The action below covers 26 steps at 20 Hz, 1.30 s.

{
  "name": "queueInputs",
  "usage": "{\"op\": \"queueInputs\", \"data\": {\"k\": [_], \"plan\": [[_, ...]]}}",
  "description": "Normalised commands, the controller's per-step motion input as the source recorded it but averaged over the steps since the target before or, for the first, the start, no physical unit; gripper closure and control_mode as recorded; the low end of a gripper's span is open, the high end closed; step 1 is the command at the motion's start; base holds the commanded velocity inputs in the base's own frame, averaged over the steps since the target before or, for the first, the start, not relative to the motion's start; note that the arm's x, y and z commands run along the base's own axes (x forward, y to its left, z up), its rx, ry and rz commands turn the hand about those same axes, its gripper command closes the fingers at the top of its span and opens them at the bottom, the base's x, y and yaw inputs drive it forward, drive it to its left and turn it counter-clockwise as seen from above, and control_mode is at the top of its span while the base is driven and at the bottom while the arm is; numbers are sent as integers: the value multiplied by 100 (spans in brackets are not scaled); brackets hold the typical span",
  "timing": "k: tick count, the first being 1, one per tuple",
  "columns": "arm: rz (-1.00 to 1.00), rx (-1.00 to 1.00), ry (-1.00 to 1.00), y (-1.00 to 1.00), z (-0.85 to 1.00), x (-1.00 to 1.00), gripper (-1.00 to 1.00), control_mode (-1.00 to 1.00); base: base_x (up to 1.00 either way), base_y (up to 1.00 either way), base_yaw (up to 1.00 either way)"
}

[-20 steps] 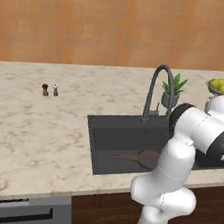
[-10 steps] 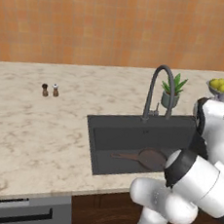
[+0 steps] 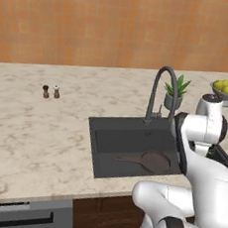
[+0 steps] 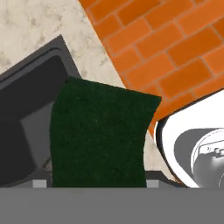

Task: Pick the pan and sponge and place them into the sink. Then turn on the water.

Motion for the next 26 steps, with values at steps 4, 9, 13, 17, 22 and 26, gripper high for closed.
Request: {"op": "queueInputs", "data": {"k": [4,9,13,17,22,26], "plan": [[26,-15,-2,96,16,-1,100,-100,0,0,0],[19,-10,0,91,3,0,100,-100,0,0,0],[17,-5,3,78,1,16,100,-100,0,0,0],[14,0,3,19,0,40,100,-100,0,0,0],[9,2,3,-13,-7,43,100,-100,0,0,0],[5,1,11,-2,-18,46,100,-100,0,0,0]]}}
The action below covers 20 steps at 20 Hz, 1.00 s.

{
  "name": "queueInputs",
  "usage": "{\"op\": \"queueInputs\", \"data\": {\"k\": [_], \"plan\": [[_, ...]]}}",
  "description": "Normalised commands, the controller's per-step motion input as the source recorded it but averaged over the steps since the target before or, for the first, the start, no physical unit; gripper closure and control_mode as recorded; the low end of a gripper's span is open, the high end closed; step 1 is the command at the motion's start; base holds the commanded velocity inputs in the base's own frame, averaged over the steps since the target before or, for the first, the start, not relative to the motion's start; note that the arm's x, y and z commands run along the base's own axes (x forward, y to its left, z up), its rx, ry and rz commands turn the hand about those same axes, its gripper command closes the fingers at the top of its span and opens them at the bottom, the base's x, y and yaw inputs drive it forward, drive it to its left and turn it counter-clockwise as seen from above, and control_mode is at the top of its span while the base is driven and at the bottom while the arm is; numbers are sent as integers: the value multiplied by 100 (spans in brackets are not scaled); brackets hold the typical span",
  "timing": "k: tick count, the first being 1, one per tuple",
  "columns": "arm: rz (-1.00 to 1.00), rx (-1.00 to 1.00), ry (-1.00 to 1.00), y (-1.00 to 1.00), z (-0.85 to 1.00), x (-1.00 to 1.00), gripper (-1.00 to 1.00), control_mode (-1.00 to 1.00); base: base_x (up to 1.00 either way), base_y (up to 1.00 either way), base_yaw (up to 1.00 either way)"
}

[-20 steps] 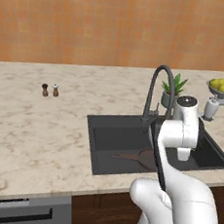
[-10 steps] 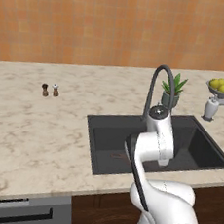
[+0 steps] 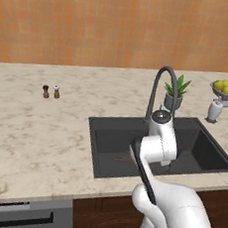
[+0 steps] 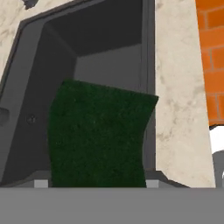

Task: Pick the pan and sponge and place them into the sink. Then turn on the water.

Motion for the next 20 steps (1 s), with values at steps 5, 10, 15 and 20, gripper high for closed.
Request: {"op": "queueInputs", "data": {"k": [5,10,15,20], "plan": [[2,0,21,0,-40,60,100,-100,0,0,0],[3,0,19,0,-39,74,100,-100,0,0,0],[1,0,14,-1,-45,76,100,-100,0,0,0],[0,0,11,-13,-46,71,100,-100,0,0,0]]}}
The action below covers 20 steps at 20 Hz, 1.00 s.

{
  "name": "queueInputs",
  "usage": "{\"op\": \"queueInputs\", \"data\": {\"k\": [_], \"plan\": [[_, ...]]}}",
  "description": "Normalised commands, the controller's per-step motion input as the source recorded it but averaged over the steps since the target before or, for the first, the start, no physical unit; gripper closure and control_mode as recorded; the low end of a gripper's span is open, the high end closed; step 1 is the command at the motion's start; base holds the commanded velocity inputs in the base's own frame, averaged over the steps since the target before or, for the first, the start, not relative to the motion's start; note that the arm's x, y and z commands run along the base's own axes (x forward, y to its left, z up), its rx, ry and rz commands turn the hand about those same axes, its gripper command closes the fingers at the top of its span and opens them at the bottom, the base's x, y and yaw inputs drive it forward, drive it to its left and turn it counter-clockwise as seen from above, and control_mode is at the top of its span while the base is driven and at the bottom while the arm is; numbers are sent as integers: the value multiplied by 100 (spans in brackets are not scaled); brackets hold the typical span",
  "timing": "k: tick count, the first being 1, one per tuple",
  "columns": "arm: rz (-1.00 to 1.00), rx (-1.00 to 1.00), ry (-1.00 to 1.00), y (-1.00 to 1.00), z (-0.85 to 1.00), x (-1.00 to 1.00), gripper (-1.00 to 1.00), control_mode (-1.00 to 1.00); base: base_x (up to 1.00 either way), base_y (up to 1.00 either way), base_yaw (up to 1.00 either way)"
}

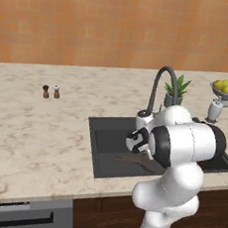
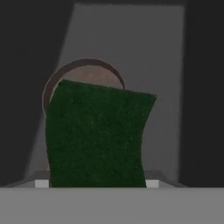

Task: Pick the pan and sponge and place them into the sink. Then turn on the water.

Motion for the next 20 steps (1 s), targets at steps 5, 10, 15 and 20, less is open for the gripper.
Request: {"op": "queueInputs", "data": {"k": [5,10,15,20], "plan": [[0,0,5,-41,-49,52,100,-100,0,0,0],[0,-3,0,-26,-61,29,100,-100,0,0,0],[0,-11,0,-4,-68,19,100,-100,0,0,0],[0,-13,0,0,-59,10,100,-100,0,0,0]]}}
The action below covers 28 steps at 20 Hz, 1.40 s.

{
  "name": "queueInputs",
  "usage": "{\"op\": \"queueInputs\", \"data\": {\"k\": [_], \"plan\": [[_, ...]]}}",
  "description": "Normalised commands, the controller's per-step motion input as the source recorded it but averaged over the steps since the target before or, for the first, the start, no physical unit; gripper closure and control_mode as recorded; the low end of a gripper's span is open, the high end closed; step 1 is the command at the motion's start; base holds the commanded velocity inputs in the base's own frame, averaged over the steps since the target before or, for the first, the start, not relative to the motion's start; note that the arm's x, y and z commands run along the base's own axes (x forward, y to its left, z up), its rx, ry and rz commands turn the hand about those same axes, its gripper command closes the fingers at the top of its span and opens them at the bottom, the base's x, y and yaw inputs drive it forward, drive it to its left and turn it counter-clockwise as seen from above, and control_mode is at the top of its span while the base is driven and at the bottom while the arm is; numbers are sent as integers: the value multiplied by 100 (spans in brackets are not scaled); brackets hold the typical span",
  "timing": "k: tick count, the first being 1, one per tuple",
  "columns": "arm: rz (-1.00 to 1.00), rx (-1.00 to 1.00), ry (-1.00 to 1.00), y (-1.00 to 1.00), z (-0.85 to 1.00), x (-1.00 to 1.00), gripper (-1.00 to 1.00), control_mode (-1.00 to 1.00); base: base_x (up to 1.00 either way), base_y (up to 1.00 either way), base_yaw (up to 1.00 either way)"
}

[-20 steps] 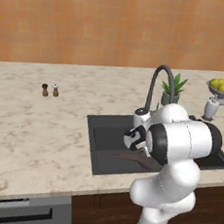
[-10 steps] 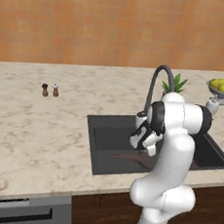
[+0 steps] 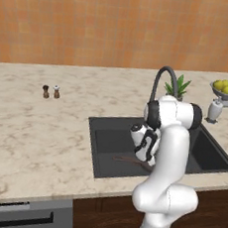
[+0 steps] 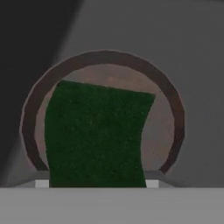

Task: Pick the pan and sponge and place them into the sink. Then turn on the water.

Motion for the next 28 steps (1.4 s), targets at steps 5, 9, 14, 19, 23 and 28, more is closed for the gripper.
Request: {"op": "queueInputs", "data": {"k": [5,9,14,19,23,28], "plan": [[0,-8,1,-7,-50,14,100,-100,0,0,0],[-1,-8,1,-1,-48,12,100,-100,0,0,0],[-3,-8,0,0,-43,1,-100,-100,0,0,0],[-4,-1,-3,0,-8,-18,-100,-100,0,0,0],[-3,0,-1,0,9,-20,-100,-100,0,0,0],[0,-3,0,14,54,-16,-100,-100,0,0,0]]}}
